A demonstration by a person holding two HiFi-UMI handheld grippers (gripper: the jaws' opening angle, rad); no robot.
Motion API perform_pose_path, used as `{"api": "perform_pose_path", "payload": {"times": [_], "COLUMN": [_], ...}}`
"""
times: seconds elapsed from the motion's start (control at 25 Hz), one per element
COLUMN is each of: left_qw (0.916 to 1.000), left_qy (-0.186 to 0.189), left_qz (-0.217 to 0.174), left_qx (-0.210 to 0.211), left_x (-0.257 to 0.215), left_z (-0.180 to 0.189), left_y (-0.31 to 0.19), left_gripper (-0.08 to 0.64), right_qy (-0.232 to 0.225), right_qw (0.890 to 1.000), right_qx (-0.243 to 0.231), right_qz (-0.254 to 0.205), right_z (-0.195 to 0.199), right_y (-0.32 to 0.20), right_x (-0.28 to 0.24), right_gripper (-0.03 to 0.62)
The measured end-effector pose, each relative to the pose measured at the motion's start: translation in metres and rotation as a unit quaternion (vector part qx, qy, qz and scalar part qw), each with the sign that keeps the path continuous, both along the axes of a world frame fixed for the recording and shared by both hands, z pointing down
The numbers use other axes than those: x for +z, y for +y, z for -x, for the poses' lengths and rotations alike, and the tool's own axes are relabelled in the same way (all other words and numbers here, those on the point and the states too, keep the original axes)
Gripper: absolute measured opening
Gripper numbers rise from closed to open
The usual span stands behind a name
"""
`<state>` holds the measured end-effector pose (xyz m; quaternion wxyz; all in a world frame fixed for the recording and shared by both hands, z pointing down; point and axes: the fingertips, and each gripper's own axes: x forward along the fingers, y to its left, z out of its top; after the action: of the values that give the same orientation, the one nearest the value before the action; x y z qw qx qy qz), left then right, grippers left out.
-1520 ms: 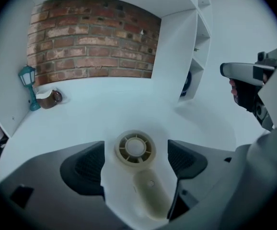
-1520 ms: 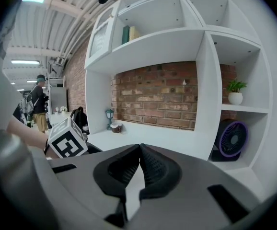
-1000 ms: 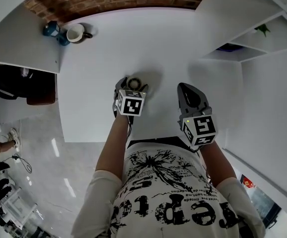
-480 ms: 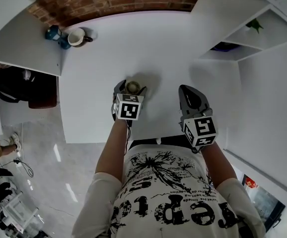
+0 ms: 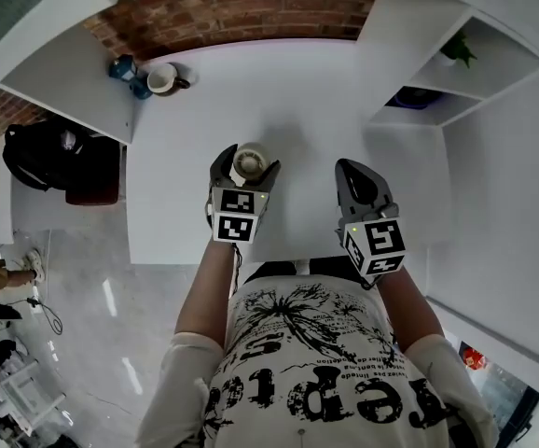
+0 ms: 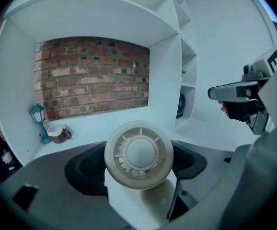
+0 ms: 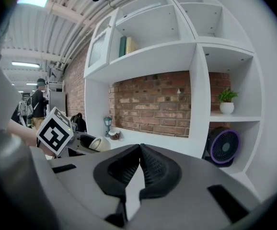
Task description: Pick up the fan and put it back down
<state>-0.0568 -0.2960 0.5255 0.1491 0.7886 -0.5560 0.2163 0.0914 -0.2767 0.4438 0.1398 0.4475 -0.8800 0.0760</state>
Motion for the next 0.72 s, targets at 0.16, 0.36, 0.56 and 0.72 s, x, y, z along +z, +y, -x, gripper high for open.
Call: {"api": "perform_pose_path", "payload": {"times": [0.16, 0.36, 0.56, 0.72], "left_qw": [0.9976, 0.9894, 0.9768, 0.9618], "left_qy": [0.009, 0.017, 0.022, 0.046], "left_qz": [-0.069, -0.143, -0.211, -0.268], "left_qx": [0.004, 0.016, 0.027, 0.033], "left_x": [-0.051, -0.112, -0.161, -0.196], "left_z": [0.001, 0.004, 0.014, 0.023], "left_y": [0.014, 0.036, 0.061, 0.081], "left_gripper": [0.391, 0.39, 0.391, 0.39], "right_qy": [-0.013, -0.025, -0.032, -0.038], "right_qw": [0.999, 0.998, 0.996, 0.995], "right_qx": [-0.009, -0.008, -0.019, -0.027], "right_qz": [-0.028, -0.057, -0.075, -0.09], "right_z": [0.003, 0.003, 0.015, 0.026], "right_y": [0.007, 0.009, 0.014, 0.017], "right_x": [-0.026, -0.05, -0.065, -0.081], "right_gripper": [0.015, 0.015, 0.015, 0.015]}}
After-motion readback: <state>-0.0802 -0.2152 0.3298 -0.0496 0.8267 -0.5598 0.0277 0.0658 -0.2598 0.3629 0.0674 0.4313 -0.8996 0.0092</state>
